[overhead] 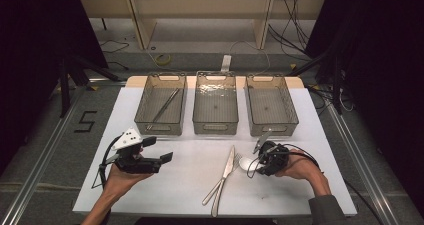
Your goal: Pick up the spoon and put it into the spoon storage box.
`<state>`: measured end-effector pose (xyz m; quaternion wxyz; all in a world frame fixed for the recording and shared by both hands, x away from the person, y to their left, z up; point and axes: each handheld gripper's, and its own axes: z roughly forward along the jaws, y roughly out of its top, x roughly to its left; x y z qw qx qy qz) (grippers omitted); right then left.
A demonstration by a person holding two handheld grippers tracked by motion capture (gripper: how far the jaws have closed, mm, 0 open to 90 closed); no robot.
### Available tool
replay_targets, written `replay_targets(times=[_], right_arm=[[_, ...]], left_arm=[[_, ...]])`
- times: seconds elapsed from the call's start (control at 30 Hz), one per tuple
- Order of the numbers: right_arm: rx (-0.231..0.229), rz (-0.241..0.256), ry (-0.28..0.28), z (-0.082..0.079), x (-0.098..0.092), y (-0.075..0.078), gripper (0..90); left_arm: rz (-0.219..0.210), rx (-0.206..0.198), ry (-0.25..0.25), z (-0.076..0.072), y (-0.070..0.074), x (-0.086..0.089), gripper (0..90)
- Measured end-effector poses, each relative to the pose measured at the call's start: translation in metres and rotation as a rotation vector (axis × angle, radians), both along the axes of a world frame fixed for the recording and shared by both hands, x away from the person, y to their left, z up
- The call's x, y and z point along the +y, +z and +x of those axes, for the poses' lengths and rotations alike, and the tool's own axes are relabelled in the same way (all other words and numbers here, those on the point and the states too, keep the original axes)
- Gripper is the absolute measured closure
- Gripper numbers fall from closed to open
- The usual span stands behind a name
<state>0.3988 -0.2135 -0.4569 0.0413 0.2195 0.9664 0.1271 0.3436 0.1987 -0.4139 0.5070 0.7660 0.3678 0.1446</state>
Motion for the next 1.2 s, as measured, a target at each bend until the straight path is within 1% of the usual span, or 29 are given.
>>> replay_targets(times=[0.03,0.1,0.13,0.2,0.23,0.27,0.3,0.37,0.4,0.5,0.57,0.6,0.63,0.67,0.73,0.77,0.8,0.83,0.87,0.9,0.93,0.97,1.0,1.07,1.13,1.17,1.2], right_arm=[[-0.003,-0.001,0.014,0.001,-0.001,0.0,67.0],[-0.002,-0.008,0.02,0.001,-0.001,0.0,69.1],[0.005,-0.004,0.01,0.0,0.0,0.0,70.2],[0.0,-0.008,0.019,0.0,-0.001,0.0,71.8],[0.011,-0.012,0.012,0.0,-0.001,0.001,72.1],[0.014,-0.005,0.004,0.0,-0.001,0.001,72.5],[0.004,0.004,0.009,0.0,-0.001,0.0,72.8],[0.008,0.001,0.011,-0.001,-0.002,0.0,73.3],[0.005,-0.001,0.026,0.0,-0.003,0.0,73.6],[0.012,-0.006,0.02,-0.002,-0.002,0.001,74.3],[0.009,-0.01,0.03,-0.002,-0.003,0.001,74.8],[0.007,0.001,0.029,-0.002,-0.003,0.0,75.1],[0.01,-0.005,0.032,-0.002,-0.004,0.001,75.3],[0.015,-0.008,0.029,-0.003,-0.004,0.002,75.7],[0.019,0.01,0.016,-0.002,-0.006,0.002,76.7],[0.028,0.006,0.011,-0.002,-0.008,0.003,77.1],[0.024,0.016,-0.004,-0.002,-0.009,0.003,77.6],[0.016,0.014,0.003,-0.001,-0.011,0.003,78.2],[0.019,0.01,-0.01,-0.002,-0.012,0.004,79.2],[0.013,0.014,-0.017,-0.002,-0.013,0.005,83.7],[0.003,0.024,-0.024,-0.002,-0.014,0.006,86.4],[0.001,0.04,-0.043,-0.002,-0.015,0.007,86.5],[0.005,0.048,-0.033,-0.001,-0.017,0.008,86.4],[0.004,0.045,-0.047,-0.002,-0.019,0.009,86.5],[-0.013,0.058,-0.052,-0.002,-0.02,0.01,86.5],[-0.013,0.068,-0.063,-0.001,-0.02,0.012,86.5],[-0.018,0.076,-0.062,-0.001,-0.021,0.014,86.5]], left_arm=[[0.0,-0.002,0.0,0.0,0.0,0.0,15.0],[0.0,-0.002,0.001,0.0,0.0,0.0,15.1],[0.001,-0.002,0.001,0.0,0.0,0.0,15.1],[0.002,-0.002,0.002,0.0,0.0,0.0,15.1],[0.0,-0.003,0.003,0.0,0.0,0.0,15.1],[-0.001,-0.003,0.003,0.0,0.0,0.0,15.2],[-0.001,-0.003,0.003,0.0,0.0,0.0,15.3],[0.003,-0.004,0.002,0.0,0.0,0.0,15.3],[0.003,-0.004,0.002,0.0,0.0,0.0,15.3],[0.002,-0.003,0.004,0.0,0.0,0.0,15.3],[0.002,-0.004,0.006,0.0,0.0,0.001,15.3],[0.001,-0.004,0.005,0.0,0.0,0.001,15.3],[0.0,-0.002,0.005,0.0,0.0,0.001,15.3],[0.001,-0.001,0.004,0.0,0.0,0.001,15.3],[0.001,-0.003,0.006,0.0,0.0,0.001,15.3],[0.001,-0.002,0.006,0.0,0.0,0.001,15.3],[0.0,-0.004,0.006,0.0,0.0,0.001,15.3],[0.002,-0.004,0.006,0.0,0.0,0.001,15.3],[0.001,-0.004,0.007,0.0,0.0,0.001,15.3],[0.0,-0.003,0.006,0.0,0.0,0.001,15.3],[0.0,-0.001,0.006,0.0,0.0,0.001,15.3],[-0.001,-0.001,0.006,0.0,0.0,0.002,15.3],[-0.001,-0.001,0.006,0.0,0.0,0.002,15.3],[0.001,-0.003,0.006,0.0,0.0,0.002,15.3],[-0.001,-0.003,0.009,0.0,0.0,0.002,15.4],[-0.001,-0.002,0.01,0.0,0.0,0.002,15.4],[0.0,-0.002,0.01,0.0,0.0,0.002,15.4]])
